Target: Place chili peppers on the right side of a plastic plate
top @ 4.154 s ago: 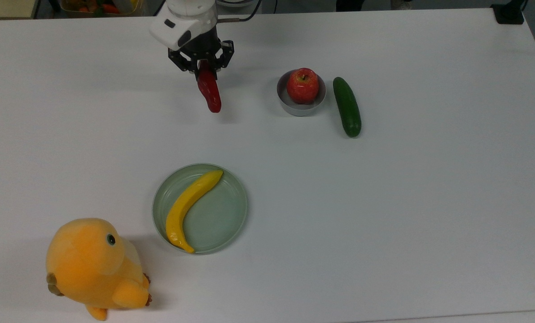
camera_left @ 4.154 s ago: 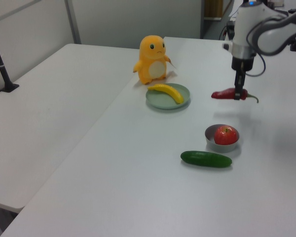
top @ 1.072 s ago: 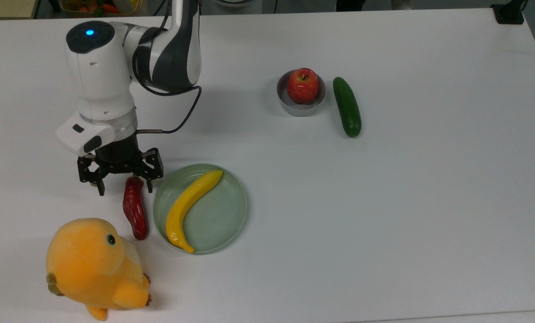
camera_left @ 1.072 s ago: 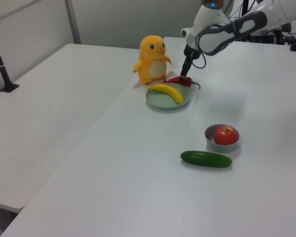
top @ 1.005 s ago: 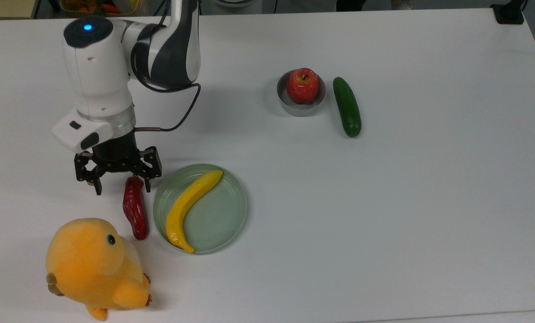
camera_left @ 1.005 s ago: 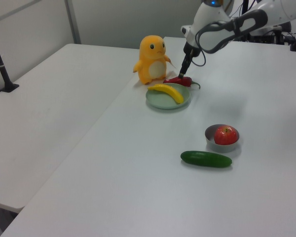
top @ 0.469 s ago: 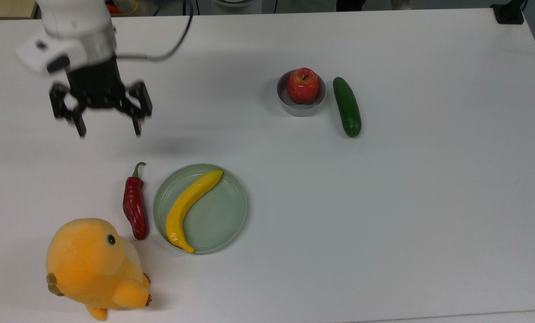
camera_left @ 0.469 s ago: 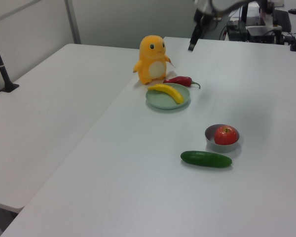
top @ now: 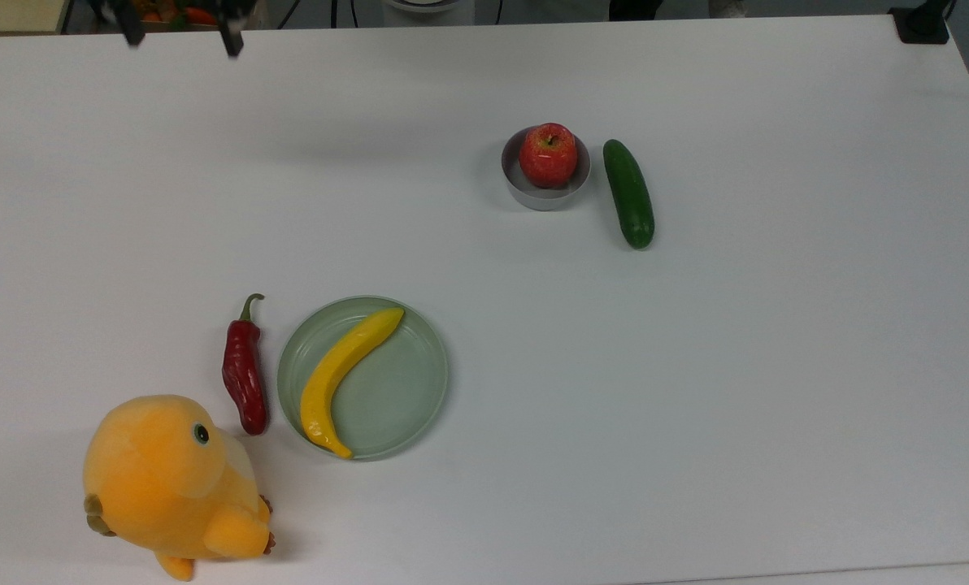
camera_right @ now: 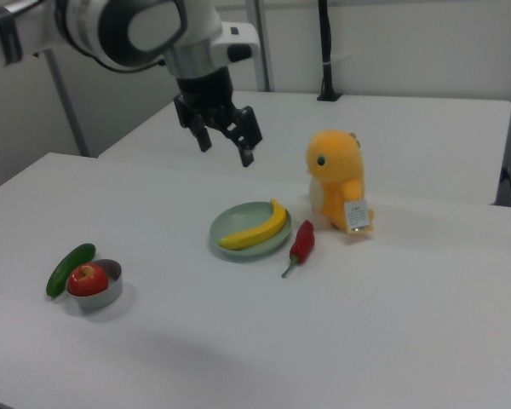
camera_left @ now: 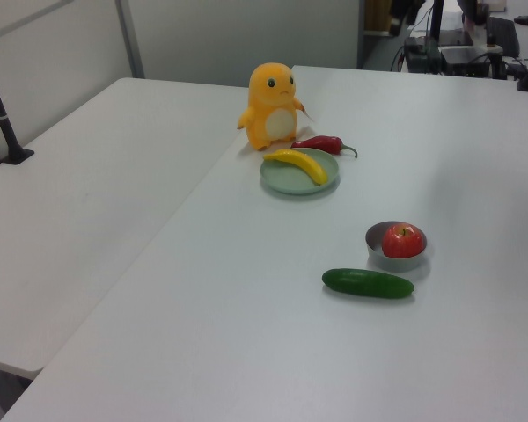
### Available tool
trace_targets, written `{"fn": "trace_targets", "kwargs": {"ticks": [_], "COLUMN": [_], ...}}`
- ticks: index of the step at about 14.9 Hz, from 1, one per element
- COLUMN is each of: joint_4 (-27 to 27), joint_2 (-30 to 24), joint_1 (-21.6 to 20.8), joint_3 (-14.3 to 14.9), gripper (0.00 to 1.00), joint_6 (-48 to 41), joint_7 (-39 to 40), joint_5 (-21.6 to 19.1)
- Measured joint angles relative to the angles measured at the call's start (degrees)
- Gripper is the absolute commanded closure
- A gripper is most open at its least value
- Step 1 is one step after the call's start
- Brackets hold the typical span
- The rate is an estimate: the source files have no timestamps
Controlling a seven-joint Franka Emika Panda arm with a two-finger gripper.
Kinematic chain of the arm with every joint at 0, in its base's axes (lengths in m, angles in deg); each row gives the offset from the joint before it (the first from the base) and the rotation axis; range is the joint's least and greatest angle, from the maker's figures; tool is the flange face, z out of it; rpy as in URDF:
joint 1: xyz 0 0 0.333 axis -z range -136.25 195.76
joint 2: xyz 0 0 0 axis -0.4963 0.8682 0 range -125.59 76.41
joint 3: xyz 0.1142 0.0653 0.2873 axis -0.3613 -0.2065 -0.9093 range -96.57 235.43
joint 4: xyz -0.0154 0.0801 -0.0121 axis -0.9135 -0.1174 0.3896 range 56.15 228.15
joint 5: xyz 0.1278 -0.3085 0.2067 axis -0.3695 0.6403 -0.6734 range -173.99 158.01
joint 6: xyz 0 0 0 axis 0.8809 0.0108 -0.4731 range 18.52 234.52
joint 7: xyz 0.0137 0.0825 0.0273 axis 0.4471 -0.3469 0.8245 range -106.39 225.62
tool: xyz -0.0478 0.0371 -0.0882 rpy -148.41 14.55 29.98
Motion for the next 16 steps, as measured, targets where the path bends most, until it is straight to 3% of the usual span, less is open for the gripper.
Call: {"fn": "trace_targets", "kwargs": {"ticks": [6,11,16], "joint_4": [0.08,0.67,5.44], "joint_2": [-5.60,-6.43,-6.30], "joint_1": [-0.31,-0.54,-0.96], "joint_3": [-1.34,-9.18,-15.70], "gripper": [0.00,0.00,0.00], "joint_6": [-12.54,-14.92,-11.00], "joint_7": [-3.55,-10.06,-11.46], "joint_5": [-0.15,-0.13,1.35]}}
